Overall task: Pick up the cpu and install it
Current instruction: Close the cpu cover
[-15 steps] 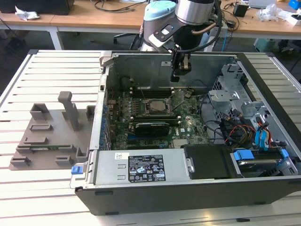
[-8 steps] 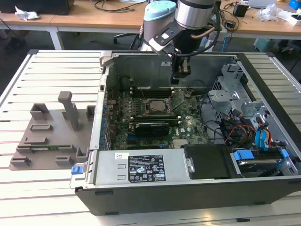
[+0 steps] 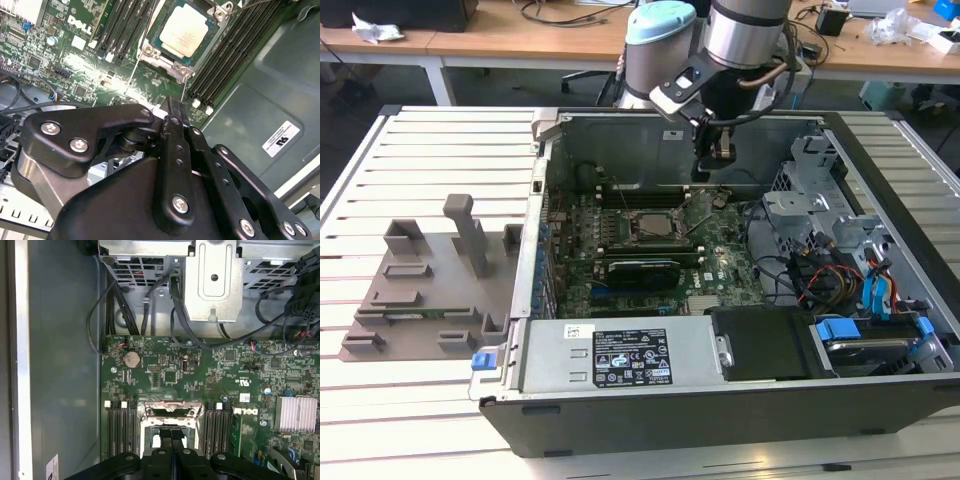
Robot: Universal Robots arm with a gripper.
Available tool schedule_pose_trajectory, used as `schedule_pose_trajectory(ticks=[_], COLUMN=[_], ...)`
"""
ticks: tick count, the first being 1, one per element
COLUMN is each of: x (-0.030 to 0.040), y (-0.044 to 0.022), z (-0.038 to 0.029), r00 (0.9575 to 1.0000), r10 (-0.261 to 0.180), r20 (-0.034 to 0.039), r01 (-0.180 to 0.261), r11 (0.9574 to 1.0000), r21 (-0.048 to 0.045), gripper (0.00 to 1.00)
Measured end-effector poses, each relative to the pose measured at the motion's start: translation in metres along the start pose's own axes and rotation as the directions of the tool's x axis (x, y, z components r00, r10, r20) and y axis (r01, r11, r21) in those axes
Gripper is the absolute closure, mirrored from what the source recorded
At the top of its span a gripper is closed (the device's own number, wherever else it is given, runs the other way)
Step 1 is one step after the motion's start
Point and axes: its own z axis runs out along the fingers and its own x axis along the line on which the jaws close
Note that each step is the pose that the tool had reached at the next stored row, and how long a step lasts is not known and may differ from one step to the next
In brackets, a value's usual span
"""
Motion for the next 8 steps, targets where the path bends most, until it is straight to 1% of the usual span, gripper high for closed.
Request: schedule_pose_trajectory(ticks=[2,4,5,6,8], x=[0.0000,0.0000,0.0000,0.0000,0.0003], y=[0.0005,0.0006,0.0008,0.0020,0.0050], z=[0.0006,0.0011,0.0017,0.0023,0.0029], r00=[0.9999,0.9988,0.9959,0.9939,0.9939], r10=[-0.015,-0.049,-0.090,-0.110,-0.110], r20=[0.0009,0.0027,0.0049,0.0059,0.0060], r01=[0.015,0.049,0.090,0.110,0.110], r11=[0.9999,0.9988,0.9959,0.9940,0.9939], r21=[0.0003,0.0008,0.0016,0.0019,0.0021], gripper=[0.89,0.89,0.89,0.89,0.89])
